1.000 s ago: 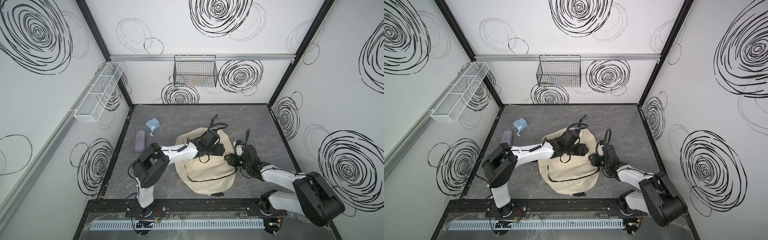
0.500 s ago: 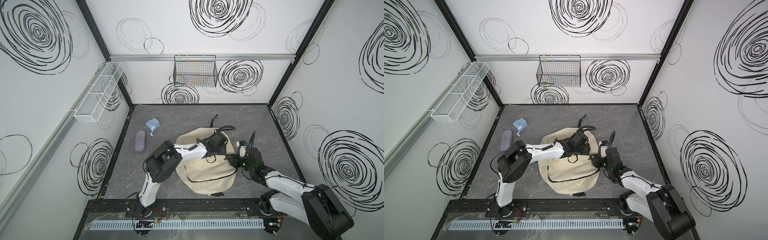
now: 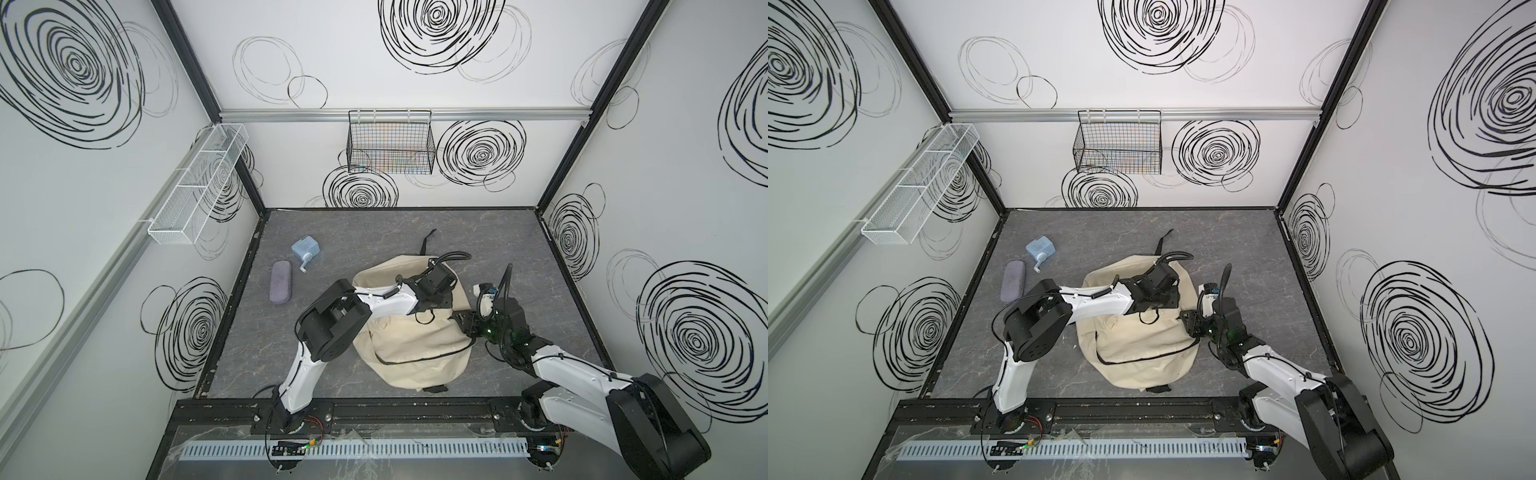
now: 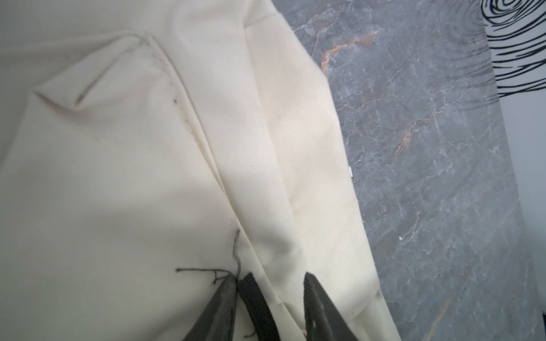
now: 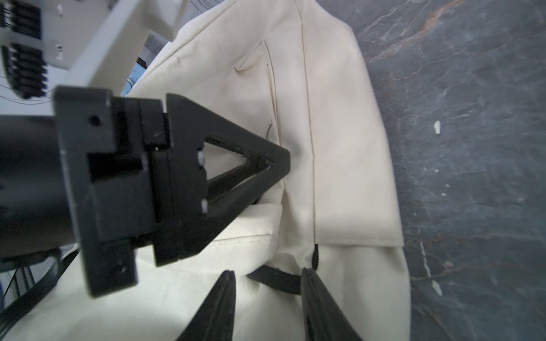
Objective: Pack books, pencil case, and school supplies into a backpack
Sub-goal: Unzip the student bag at the center of the table.
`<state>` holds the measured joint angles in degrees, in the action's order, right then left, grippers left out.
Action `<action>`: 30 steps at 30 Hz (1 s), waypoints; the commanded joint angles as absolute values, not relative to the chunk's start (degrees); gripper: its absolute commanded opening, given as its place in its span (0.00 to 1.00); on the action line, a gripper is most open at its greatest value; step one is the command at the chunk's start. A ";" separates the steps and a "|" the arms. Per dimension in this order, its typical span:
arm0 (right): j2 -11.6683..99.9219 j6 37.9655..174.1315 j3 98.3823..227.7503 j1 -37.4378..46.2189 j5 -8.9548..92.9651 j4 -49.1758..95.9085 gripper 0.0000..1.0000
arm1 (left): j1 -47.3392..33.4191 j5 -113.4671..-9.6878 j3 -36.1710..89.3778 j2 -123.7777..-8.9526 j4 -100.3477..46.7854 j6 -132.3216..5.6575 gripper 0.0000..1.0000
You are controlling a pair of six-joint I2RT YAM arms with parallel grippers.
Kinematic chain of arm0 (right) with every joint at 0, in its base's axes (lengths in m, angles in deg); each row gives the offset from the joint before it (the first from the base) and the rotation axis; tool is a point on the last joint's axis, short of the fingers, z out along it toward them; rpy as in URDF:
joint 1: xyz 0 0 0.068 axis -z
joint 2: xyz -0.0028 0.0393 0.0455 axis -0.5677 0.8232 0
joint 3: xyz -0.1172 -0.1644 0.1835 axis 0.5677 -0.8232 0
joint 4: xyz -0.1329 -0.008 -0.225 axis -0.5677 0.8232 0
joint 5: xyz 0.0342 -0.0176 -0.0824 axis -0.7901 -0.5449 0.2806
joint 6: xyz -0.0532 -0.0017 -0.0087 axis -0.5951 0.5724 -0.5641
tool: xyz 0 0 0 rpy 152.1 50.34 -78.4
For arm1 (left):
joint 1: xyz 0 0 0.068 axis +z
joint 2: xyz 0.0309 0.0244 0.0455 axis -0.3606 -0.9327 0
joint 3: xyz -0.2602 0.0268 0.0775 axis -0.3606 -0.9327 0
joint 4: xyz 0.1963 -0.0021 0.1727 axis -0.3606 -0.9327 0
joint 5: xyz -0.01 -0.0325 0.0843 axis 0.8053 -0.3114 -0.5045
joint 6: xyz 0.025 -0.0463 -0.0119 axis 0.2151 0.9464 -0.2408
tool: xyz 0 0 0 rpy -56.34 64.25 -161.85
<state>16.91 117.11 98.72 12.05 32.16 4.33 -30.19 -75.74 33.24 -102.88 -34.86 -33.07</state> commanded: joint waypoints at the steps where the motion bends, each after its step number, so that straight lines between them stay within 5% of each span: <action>1: 15.61 116.59 98.41 12.00 32.70 4.42 0.40 | -30.02 -71.64 28.90 -101.82 -34.30 -28.50 0.36; 30: 14.59 116.83 98.00 12.19 33.76 3.88 0.40 | -28.86 -66.01 26.97 -103.07 -31.14 -23.63 0.33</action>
